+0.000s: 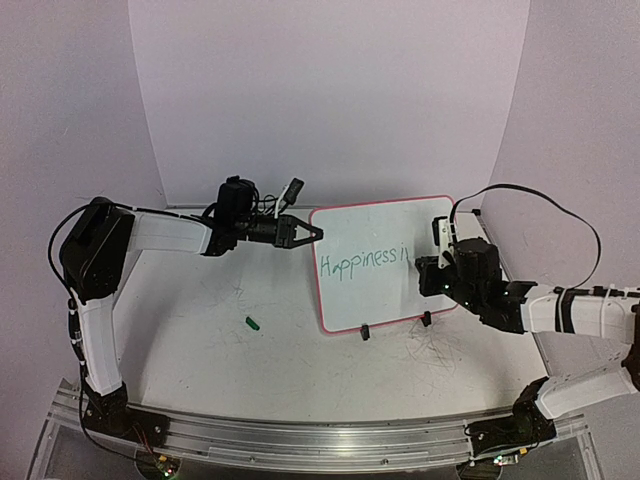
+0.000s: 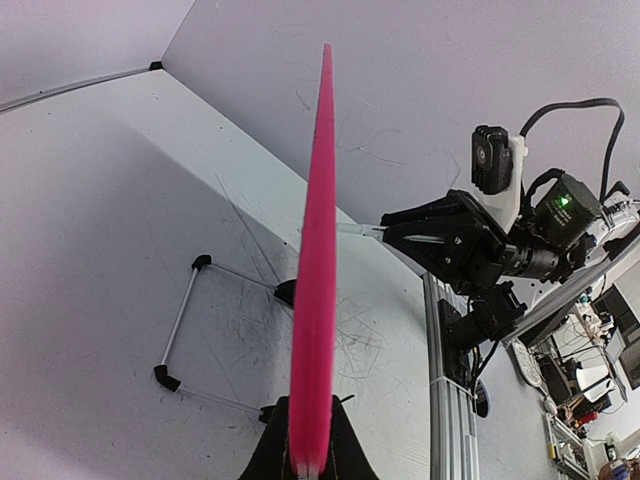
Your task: Write a sentence on the whiteboard
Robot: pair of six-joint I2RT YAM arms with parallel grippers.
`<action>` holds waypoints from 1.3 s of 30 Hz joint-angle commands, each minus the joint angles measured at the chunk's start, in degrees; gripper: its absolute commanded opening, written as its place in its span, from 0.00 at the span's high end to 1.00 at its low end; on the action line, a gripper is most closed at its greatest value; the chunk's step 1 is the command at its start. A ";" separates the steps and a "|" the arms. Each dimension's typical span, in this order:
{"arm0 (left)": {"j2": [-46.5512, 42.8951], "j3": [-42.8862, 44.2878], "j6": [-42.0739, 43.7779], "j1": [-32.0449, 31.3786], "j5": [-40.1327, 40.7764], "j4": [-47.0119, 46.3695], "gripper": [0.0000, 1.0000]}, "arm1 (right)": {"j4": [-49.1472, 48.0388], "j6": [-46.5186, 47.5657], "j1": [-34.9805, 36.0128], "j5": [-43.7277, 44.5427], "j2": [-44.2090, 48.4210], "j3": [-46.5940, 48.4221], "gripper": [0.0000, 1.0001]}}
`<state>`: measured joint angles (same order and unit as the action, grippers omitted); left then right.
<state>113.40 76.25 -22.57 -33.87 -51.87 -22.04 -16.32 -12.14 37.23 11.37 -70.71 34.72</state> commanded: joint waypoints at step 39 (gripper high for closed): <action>-0.82 -0.31 1.39 -2.58 -0.94 2.00 1.00 | 1.55 -1.51 0.07 2.92 0.20 0.48 1.00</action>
<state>113.40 76.25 -22.61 -33.93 -51.81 -22.04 -16.41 -12.85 37.32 15.09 -71.42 36.15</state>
